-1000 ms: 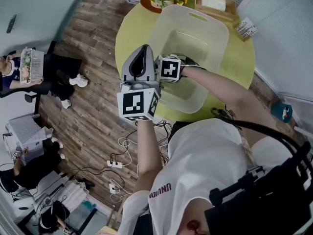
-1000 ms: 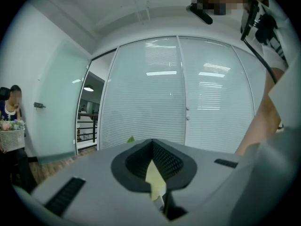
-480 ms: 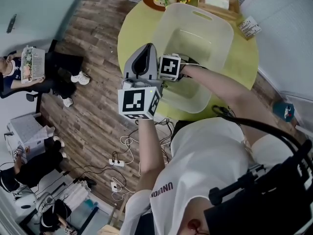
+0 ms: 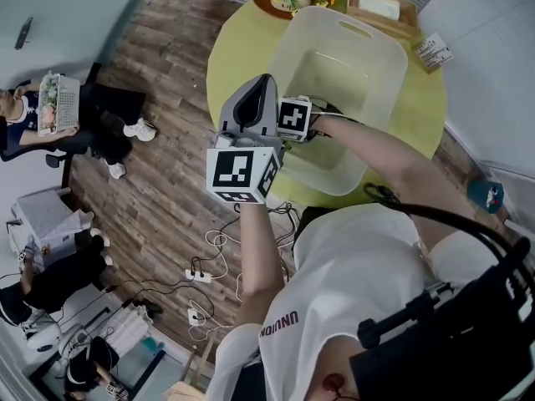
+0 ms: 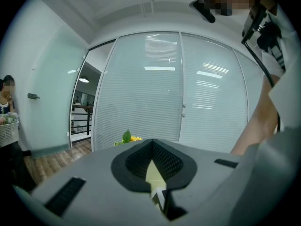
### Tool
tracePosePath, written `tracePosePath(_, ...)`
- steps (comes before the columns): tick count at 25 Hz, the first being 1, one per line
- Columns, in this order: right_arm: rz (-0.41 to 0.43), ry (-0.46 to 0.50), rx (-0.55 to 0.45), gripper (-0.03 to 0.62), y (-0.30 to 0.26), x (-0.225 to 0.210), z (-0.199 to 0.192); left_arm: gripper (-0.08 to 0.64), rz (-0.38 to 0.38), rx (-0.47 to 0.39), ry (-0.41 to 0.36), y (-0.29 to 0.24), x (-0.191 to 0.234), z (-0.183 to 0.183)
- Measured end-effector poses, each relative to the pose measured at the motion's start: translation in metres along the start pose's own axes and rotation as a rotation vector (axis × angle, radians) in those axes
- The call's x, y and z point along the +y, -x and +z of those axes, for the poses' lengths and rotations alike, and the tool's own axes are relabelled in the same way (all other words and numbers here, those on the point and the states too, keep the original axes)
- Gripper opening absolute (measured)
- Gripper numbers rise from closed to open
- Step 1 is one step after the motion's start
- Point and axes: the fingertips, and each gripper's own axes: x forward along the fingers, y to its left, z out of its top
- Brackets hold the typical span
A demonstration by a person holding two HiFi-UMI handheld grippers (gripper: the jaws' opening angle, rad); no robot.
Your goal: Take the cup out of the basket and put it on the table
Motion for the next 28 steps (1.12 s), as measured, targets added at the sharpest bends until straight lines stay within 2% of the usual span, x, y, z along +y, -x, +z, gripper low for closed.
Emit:
tracePosePath(6, 0.014, -0.011, 0.001, 0.137, -0.006, 0.0, 0.0, 0.012, -0.012, -0.009, 0.017, 0.001, 0.002, 0.001)
tracePosePath(14, -0.019, 0.041, 0.018, 0.063, -0.005, -0.002, -0.004, 0.012, -0.013, -0.014, 0.025, 0.001, 0.003, 0.001)
tracePosePath(28, -0.022, 0.073, 0.003, 0.048, 0.006, -0.002, 0.007, 0.012, 0.001, -0.028, 0.039, 0.009, 0.012, 0.006)
